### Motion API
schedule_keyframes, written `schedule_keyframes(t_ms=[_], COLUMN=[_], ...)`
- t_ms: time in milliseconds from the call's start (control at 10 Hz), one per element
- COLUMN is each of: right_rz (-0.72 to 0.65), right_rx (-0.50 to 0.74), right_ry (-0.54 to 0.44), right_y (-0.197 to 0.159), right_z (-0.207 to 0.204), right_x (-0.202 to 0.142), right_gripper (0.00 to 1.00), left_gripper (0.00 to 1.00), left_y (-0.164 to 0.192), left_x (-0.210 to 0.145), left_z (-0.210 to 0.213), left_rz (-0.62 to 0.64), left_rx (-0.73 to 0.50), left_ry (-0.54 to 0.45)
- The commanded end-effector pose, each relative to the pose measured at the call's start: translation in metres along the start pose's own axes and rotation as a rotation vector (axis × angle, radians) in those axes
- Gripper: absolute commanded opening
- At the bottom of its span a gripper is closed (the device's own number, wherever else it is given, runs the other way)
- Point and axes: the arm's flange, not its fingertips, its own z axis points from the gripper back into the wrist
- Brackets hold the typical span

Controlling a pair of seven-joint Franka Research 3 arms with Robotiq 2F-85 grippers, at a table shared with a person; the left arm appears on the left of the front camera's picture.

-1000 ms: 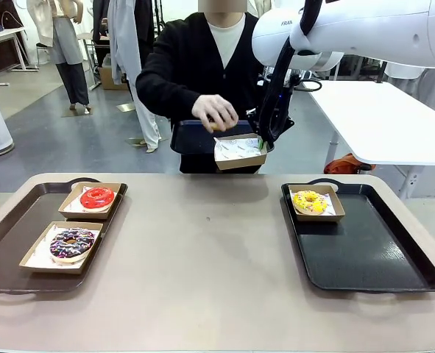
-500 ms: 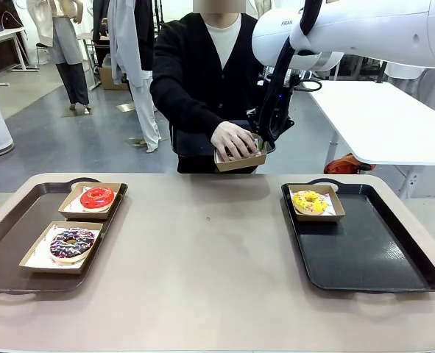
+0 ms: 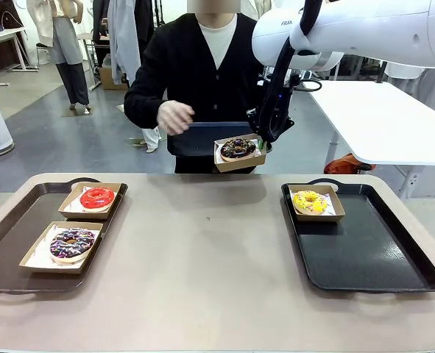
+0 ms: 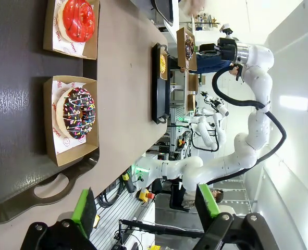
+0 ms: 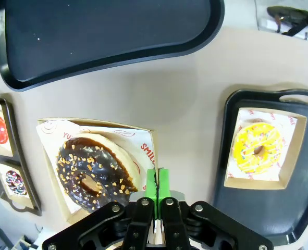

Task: Individually package the donuts and arrange them on the tray.
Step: Place the picked Paper togo box on the Handle tray.

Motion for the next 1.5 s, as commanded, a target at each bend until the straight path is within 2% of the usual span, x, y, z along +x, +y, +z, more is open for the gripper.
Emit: schedule_keyframes(t_ms=[0, 200, 400, 900, 1200, 1400], right_rz=[-0.003, 0.000, 0.026, -0.028, -0.076, -0.025], right_rx=[0.001, 0.000, -0.020, -0.059, -0.072, -0.073], right_ry=[-0.004, 0.000, 0.027, 0.012, -0.006, -0.032], right_y=[-0.002, 0.000, -0.021, -0.121, -0.171, -0.198], right_z=[0.001, 0.000, 0.017, 0.049, 0.041, 0.027], right_x=[-0.002, 0.000, -0.031, -0.123, -0.172, -0.195], right_gripper=[0.00, 0.01, 0.01, 0.01, 0.01, 0.01], left_gripper=[1.00, 1.00, 1.00, 1.00, 1.00, 1.00], left_y=[0.000, 0.000, 0.000, 0.000, 0.000, 0.000], left_x=[-0.001, -0.001, -0.001, -0.001, -0.001, -0.001], left_z=[0.001, 0.001, 0.001, 0.001, 0.001, 0.001], left_rz=[0.001, 0.001, 0.001, 0.001, 0.001, 0.001], left_rx=[-0.004, -0.004, -0.004, -0.004, -0.004, -0.004], left_ry=[-0.006, -0.006, -0.006, -0.006, -0.006, -0.006])
